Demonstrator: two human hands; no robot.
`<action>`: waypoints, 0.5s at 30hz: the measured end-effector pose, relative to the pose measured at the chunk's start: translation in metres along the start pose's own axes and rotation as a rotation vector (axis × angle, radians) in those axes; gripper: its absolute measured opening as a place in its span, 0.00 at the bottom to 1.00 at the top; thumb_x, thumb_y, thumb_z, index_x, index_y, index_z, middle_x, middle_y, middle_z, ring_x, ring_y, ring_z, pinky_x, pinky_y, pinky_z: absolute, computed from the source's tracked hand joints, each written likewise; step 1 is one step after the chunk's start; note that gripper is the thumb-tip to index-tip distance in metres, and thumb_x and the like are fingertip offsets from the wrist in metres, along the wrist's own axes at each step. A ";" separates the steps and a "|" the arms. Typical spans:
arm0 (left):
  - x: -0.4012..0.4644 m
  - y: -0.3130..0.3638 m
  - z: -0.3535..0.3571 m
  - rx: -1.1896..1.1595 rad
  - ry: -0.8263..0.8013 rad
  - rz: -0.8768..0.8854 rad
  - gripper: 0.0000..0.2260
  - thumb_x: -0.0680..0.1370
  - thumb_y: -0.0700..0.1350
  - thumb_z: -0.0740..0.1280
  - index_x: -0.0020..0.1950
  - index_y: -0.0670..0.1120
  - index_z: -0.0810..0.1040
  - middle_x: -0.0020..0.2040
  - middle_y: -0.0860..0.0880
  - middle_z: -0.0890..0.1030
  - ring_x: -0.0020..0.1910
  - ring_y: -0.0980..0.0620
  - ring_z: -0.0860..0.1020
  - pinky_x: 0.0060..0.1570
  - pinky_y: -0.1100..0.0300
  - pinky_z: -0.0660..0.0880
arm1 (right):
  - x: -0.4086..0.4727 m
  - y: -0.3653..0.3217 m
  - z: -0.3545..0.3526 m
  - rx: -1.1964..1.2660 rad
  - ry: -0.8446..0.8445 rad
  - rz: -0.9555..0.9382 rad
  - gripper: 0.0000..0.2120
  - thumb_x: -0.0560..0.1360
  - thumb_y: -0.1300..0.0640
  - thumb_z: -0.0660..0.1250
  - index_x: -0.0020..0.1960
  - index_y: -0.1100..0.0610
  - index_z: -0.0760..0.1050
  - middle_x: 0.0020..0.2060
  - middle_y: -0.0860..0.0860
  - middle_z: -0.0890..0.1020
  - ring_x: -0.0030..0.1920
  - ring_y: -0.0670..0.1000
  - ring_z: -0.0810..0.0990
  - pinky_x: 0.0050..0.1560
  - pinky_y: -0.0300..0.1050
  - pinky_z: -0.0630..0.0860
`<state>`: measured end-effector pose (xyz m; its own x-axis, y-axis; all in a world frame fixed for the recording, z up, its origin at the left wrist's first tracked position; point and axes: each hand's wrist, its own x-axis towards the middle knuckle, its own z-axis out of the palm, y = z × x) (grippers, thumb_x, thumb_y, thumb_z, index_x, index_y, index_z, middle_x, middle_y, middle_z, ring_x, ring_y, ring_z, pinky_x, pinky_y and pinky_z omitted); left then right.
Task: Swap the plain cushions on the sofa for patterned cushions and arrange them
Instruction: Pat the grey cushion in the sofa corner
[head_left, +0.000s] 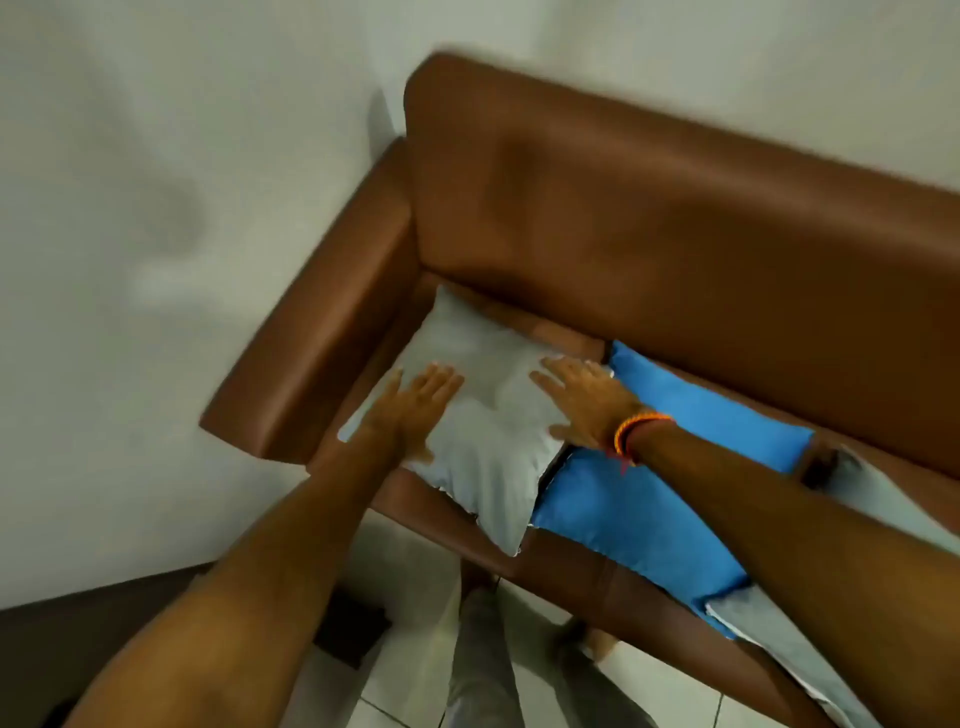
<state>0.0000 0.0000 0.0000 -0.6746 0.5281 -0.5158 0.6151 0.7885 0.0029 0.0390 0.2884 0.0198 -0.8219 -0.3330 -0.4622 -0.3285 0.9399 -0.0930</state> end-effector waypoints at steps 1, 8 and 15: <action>-0.003 0.004 0.028 0.062 -0.023 0.018 0.60 0.70 0.62 0.77 0.84 0.48 0.36 0.85 0.45 0.40 0.84 0.42 0.40 0.79 0.35 0.45 | 0.003 -0.012 0.026 -0.043 -0.029 -0.029 0.44 0.79 0.42 0.67 0.84 0.55 0.47 0.84 0.57 0.51 0.83 0.61 0.54 0.81 0.63 0.57; 0.040 0.020 0.177 0.119 0.264 -0.006 0.71 0.55 0.63 0.84 0.85 0.52 0.40 0.85 0.43 0.40 0.83 0.37 0.40 0.73 0.23 0.45 | 0.044 -0.034 0.174 -0.106 0.198 0.047 0.43 0.72 0.71 0.54 0.84 0.59 0.42 0.85 0.56 0.47 0.84 0.64 0.50 0.80 0.69 0.57; 0.063 -0.015 0.160 0.004 0.472 0.095 0.51 0.68 0.57 0.80 0.83 0.49 0.54 0.82 0.40 0.60 0.81 0.36 0.59 0.70 0.23 0.60 | 0.083 -0.017 0.163 0.064 0.280 0.046 0.37 0.78 0.65 0.60 0.84 0.58 0.51 0.84 0.53 0.54 0.84 0.60 0.52 0.82 0.67 0.52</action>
<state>0.0136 -0.0291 -0.1693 -0.7263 0.6840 -0.0685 0.6840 0.7290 0.0274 0.0521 0.2573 -0.1609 -0.9346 -0.2898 -0.2063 -0.2656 0.9543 -0.1373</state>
